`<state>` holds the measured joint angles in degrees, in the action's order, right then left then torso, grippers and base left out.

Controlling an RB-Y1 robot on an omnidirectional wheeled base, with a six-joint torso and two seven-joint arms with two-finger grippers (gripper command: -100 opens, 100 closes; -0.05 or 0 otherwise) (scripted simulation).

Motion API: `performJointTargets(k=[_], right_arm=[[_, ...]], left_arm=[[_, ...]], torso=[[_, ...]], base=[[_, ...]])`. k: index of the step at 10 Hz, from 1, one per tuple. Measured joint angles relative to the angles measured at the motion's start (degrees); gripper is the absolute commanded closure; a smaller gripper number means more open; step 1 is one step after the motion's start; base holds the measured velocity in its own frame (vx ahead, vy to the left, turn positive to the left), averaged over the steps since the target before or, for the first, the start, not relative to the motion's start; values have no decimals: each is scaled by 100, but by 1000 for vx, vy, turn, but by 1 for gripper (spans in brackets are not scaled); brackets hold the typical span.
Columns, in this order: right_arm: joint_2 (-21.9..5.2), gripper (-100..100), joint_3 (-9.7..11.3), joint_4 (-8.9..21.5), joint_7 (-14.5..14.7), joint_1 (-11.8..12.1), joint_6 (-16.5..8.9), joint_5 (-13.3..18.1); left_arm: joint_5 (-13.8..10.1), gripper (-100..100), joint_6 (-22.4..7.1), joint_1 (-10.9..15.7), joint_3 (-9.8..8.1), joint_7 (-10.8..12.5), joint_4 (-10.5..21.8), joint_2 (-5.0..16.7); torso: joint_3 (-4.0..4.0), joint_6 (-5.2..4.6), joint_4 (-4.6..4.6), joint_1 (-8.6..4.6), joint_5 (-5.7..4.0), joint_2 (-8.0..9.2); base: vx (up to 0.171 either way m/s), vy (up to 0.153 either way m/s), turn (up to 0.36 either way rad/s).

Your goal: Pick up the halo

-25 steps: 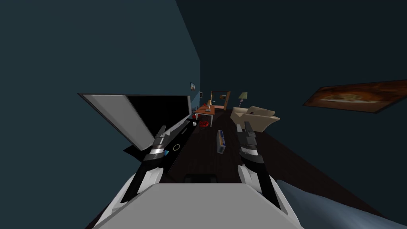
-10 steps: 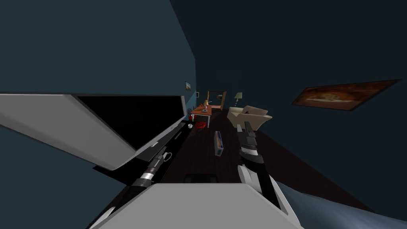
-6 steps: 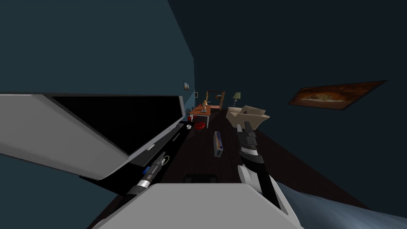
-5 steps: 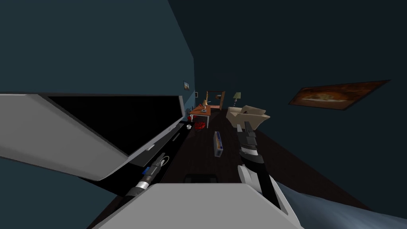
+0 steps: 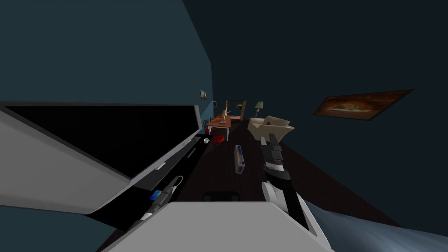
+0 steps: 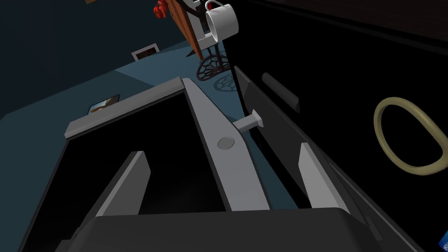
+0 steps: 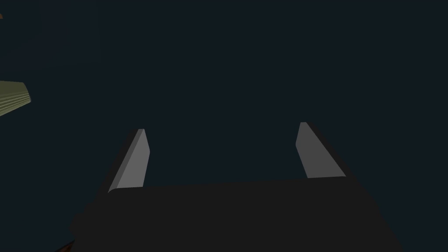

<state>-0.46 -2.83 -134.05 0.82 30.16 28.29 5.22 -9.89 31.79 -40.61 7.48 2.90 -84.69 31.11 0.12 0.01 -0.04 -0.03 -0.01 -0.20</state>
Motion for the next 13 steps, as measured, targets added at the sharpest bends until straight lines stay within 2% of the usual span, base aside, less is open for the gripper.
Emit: performJointTargets(k=[1, 2, 3, 8, 9, 11, 13], right_arm=[[0, 0, 0, 0, 0, 0, 0, 0], [0, 0, 0, 0, 0, 0, 0, 0], [0, 0, 0, 0, 0, 0, 0, 0], [0, 0, 0, 0, 0, 0, 0, 0], [0, 0, 0, 0, 0, 0, 0, 0], [0, 0, 0, 0, 0, 0, 0, 0], [0, 0, 0, 0, 0, 0, 0, 0]], left_arm=[[-3, -100, 36, 44, 112, 0, 234, 78], [-3, -100, 53, -20, 161, -16, 357, 107], [-16, -100, 73, -27, 256, 3, 543, 227], [-31, -100, 71, -140, 466, 25, 1028, 454], [-23, -100, 118, -131, 573, 36, 1202, 530], [-16, -100, 148, -130, 651, 40, 1461, 572], [0, -100, 190, -134, 816, 43, 1778, 686]], torso=[[7, -2, -2, 3, 1, -13], [6, 1, -3, 5, 1, -8], [7, -2, -2, 1, 0, -13], [-3, 1, 1, 1, 0, 7], [0, -2, 0, 4, 0, -1], [-2, 1, 1, 1, 0, 4], [2, -1, -1, 4, 1, -4]], base=[[81, 10, -47], [91, -6, -90], [74, 2, -50], [51, 7, -52], [71, 12, -61], [53, 7, -42], [85, 14, -93]])
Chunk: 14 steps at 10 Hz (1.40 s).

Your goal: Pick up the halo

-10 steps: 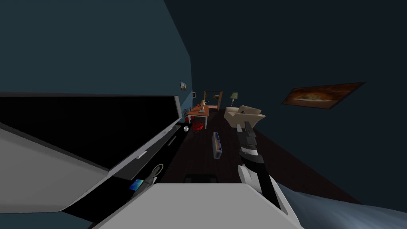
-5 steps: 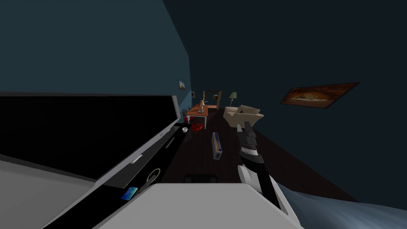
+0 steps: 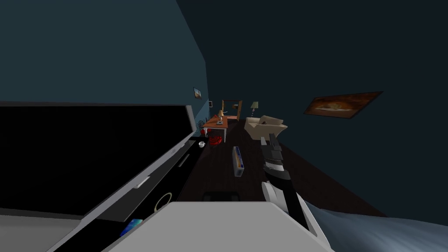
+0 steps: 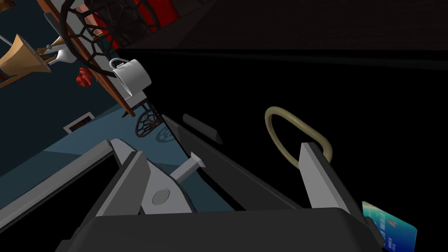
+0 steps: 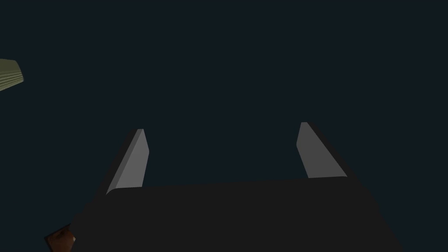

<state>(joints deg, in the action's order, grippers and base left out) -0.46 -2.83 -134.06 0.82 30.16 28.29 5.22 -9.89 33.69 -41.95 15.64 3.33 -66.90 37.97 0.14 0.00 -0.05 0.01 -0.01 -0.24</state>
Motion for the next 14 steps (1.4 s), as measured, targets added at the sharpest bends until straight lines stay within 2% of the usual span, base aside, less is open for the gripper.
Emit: performJointTargets(k=[1, 3, 5, 6, 7, 9, 12, 13, 14], right_arm=[[0, 0, 0, 0, 0, 0, 0, 0], [0, 0, 0, 0, 0, 0, 0, 0], [0, 0, 0, 0, 0, 1, 0, 0], [0, 0, 0, 0, 0, 0, 0, 0], [0, 0, 0, 0, 0, 0, 0, 0], [0, 0, 0, 0, 0, 0, 0, 0], [0, 0, 0, 0, 0, 1, 0, 0], [0, 0, 0, 0, 0, 0, 0, 0], [0, 0, 0, 0, 0, 0, 0, 0]], left_arm=[[19, -100, -47, -57, 99, -40, 86, 27], [55, -100, 68, 39, 317, -4, 636, 139], [102, -100, 124, 6, 559, 1, 1082, 281], [111, -100, -35, -85, 638, -25, 1031, 370], [128, -100, -74, -78, 704, -42, 1147, 386], [160, -100, -24, -86, 831, -39, 1356, 447], [251, -100, 74, 32, 1112, -50, 1970, 466], [281, -100, 35, 9, 1213, -63, 2078, 511], [334, -100, 35, 11, 1366, -89, 2281, 539]], torso=[[4, 0, -2, 1, 0, -8], [8, -1, -3, 2, 0, -14], [13, 1, -6, 5, 1, -22], [11, -1, -4, 3, 0, -18], [5, 2, -2, 2, 1, -8], [-3, 0, 1, -2, -1, 5], [6, 1, -2, 4, 1, -9], [6, 0, -2, 7, 1, -10], [11, -2, -4, 11, 2, -19]], base=[[95, 13, -47], [136, 21, -143], [113, 25, -75], [79, 27, -49], [25, 13, 18], [61, 18, -83], [96, 34, -81], [127, 51, -168], [93, 40, -58]])
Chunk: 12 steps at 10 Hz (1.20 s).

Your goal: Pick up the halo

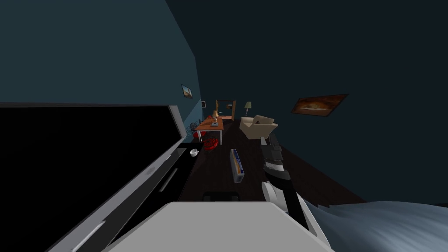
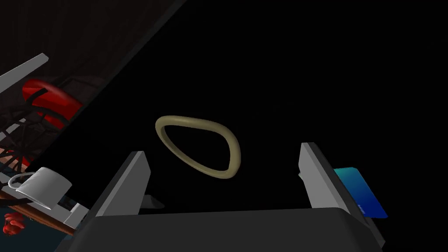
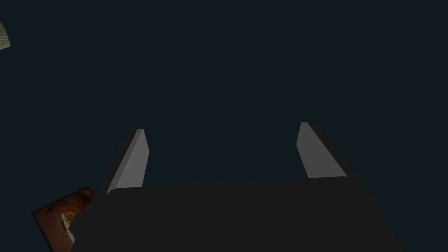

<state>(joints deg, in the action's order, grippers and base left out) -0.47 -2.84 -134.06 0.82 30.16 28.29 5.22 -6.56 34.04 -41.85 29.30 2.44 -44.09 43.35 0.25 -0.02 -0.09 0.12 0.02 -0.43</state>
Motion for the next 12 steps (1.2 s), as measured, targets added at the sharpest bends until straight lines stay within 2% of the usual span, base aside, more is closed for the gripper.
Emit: performJointTargets(k=[4, 5, 8, 9, 11, 12], right_arm=[[0, 0, 0, 0, 0, 0, 0, 0], [0, 0, 0, 0, 0, 1, 0, 0], [1, 0, 0, 0, 0, -1, 0, 0], [0, 0, 0, 0, 0, 0, 0, 0], [0, 0, -1, 0, 0, 0, 0, 0], [0, 0, 0, 0, 0, 0, 0, 0]], left_arm=[[184, -100, -64, 115, 496, -37, 730, 56], [221, -100, -200, 45, 603, -85, 664, 116], [313, -100, -134, 210, 809, -82, 1106, 36], [372, -100, -83, 304, 941, -76, 1366, -13], [493, -100, -227, 434, 1213, -98, 1525, -100], [498, 0, -237, 442, 1224, -101, 1537, -106]], torso=[[2, 1, -1, -3, -1, -3], [4, 1, -2, 1, 0, -7], [-16, 3, 6, -20, -3, 29], [-11, 2, 5, -15, -3, 20], [-2, 3, 1, 7, 2, 5], [-10, 4, 3, -7, 0, 21]], base=[[121, 48, -123], [96, 50, -25], [43, 16, -53], [101, 58, -149], [75, 65, -49], [8, 8, -1]])
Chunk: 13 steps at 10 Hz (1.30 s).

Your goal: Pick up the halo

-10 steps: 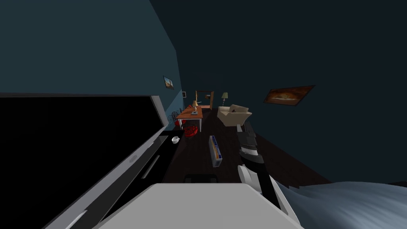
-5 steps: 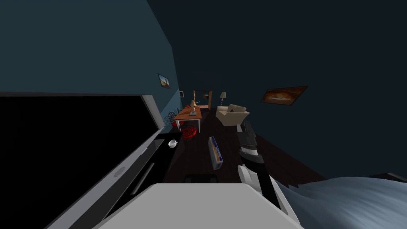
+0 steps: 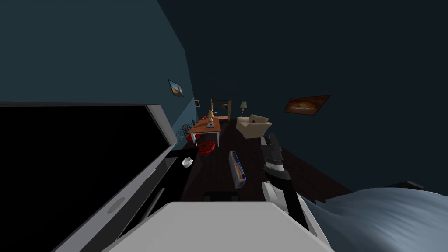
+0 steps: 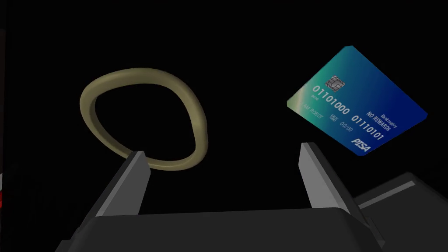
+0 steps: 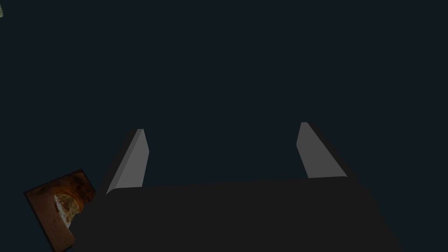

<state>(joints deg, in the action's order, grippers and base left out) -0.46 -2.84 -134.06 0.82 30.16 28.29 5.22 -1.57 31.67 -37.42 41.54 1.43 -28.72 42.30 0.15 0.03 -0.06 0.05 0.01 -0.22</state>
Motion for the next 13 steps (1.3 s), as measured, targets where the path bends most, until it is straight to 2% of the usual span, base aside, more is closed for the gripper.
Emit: performJointTargets(k=[1, 2, 4, 6, 7, 11, 12, 13], right_arm=[[0, 0, 0, 0, 0, 0, 0, 0], [0, 0, 0, 0, 0, -1, 0, 0], [0, 0, 1, 0, 0, -1, 0, 0], [1, 0, 1, 0, 0, -1, 0, 0], [1, 0, 1, 0, 0, -1, 0, 0], [1, 0, 1, 0, 0, -1, 0, 0], [1, 0, 1, 0, 0, -1, 0, 0], [1, 0, 1, 0, 0, -1, 0, 0]], left_arm=[[-1, -100, 1, 0, -2, 0, -1, 1], [42, -100, 19, 105, -15, -7, 177, -135], [103, -100, -65, 239, -58, -42, 314, -337], [140, -100, -210, 277, -100, -59, 237, -423], [144, 100, -229, 285, -102, -63, 241, -435], [148, 100, -224, 285, -99, -69, 238, -433], [148, 0, -224, 285, -99, -70, 238, -433], [148, 100, -224, 285, -99, -70, 238, -433]], torso=[[-8, 0, 3, -12, -3, 14], [-16, 0, 6, -6, -1, 26], [-15, 1, 7, -16, -3, 25], [-14, 1, 6, -19, -4, 23], [-14, 1, 5, -19, -5, 23], [-16, 5, 6, -13, -2, 26], [-16, 5, 6, -12, -2, 26], [-16, 5, 6, -12, -2, 26]], base=[[-23, 39, -28], [-27, 48, -17], [2, -1, 6], [2, 2, 5], [0, 0, 0], [0, 0, 0], [0, 0, 0], [-5, -1, -11]])
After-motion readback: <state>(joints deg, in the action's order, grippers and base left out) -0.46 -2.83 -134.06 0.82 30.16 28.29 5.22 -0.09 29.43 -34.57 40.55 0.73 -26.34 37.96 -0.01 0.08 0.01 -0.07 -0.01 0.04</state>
